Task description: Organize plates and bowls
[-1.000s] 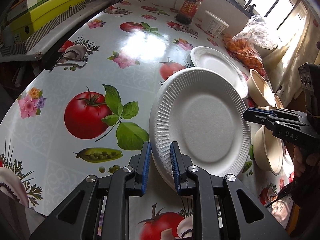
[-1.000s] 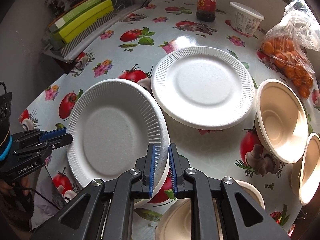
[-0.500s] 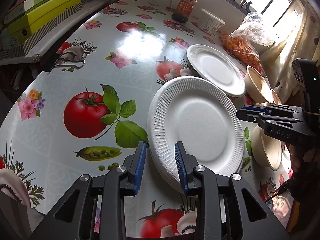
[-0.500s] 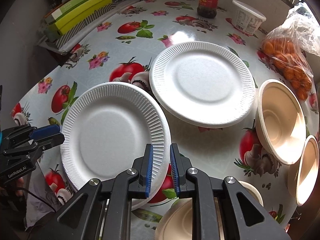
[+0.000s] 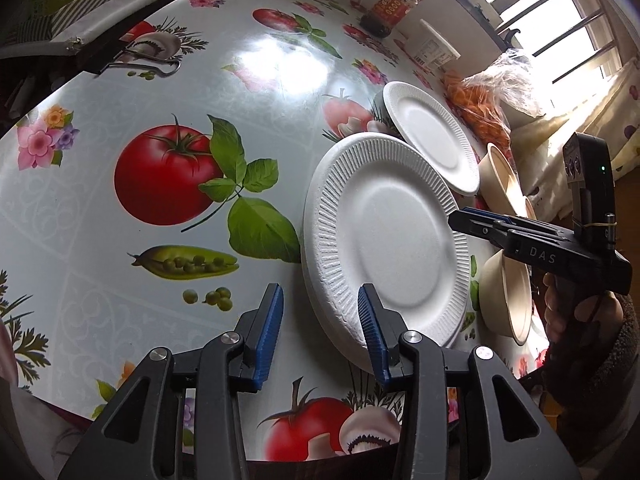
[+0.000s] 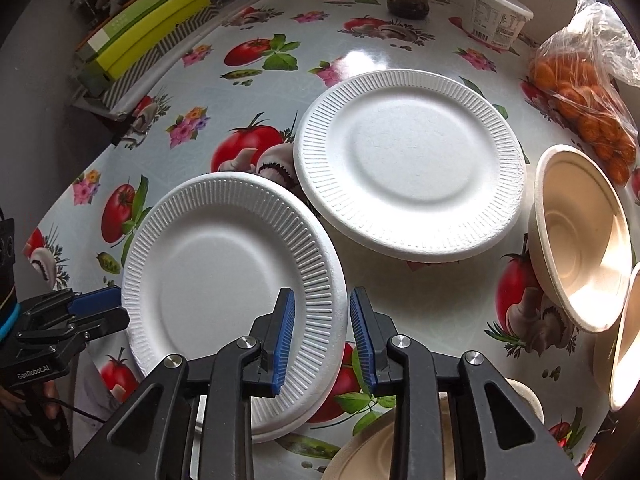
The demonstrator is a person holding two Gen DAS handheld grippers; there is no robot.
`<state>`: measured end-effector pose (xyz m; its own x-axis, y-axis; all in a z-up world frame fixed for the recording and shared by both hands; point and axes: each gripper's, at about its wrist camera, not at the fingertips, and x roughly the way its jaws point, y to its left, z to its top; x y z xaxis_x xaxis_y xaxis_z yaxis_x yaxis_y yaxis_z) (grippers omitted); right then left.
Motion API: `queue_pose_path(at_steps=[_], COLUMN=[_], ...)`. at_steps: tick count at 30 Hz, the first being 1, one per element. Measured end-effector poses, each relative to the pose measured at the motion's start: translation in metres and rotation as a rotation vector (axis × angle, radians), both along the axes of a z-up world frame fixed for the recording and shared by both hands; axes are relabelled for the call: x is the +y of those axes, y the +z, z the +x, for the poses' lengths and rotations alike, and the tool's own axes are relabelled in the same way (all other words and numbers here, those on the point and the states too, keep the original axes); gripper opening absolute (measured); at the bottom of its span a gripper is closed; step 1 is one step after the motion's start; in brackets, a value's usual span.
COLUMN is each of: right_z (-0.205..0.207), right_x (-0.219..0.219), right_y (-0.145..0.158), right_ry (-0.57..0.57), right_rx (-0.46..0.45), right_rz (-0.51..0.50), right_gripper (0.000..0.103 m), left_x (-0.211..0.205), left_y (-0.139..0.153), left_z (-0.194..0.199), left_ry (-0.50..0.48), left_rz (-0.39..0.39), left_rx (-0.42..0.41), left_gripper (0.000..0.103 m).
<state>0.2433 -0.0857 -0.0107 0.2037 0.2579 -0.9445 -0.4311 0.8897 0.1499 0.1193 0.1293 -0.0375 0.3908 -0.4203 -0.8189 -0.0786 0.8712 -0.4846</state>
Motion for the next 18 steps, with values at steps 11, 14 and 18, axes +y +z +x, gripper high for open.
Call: queue_pose_path(at_steps=[11, 14, 18], right_z=[0.0033, 0.0044, 0.0046], right_x=[0.0044, 0.0038, 0.0053], right_y=[-0.0086, -0.0103, -0.0093], right_ry=[-0.024, -0.029, -0.035], right_rx=[0.056, 0.071, 0.078], right_rz=[0.007, 0.014, 0.031], right_gripper=[0.029, 0.030, 0.032], left_x=[0.0032, -0.0004, 0.0018], left_y=[-0.0046, -0.0059, -0.0052], left_z=[0.0033, 0.0047, 0.0046], left_ry=[-0.026, -0.039, -0.034], left_rz=[-0.090, -0.109, -0.102], left_rx=[0.017, 0.022, 0.020], left_gripper=[0.040, 0.040, 0.040])
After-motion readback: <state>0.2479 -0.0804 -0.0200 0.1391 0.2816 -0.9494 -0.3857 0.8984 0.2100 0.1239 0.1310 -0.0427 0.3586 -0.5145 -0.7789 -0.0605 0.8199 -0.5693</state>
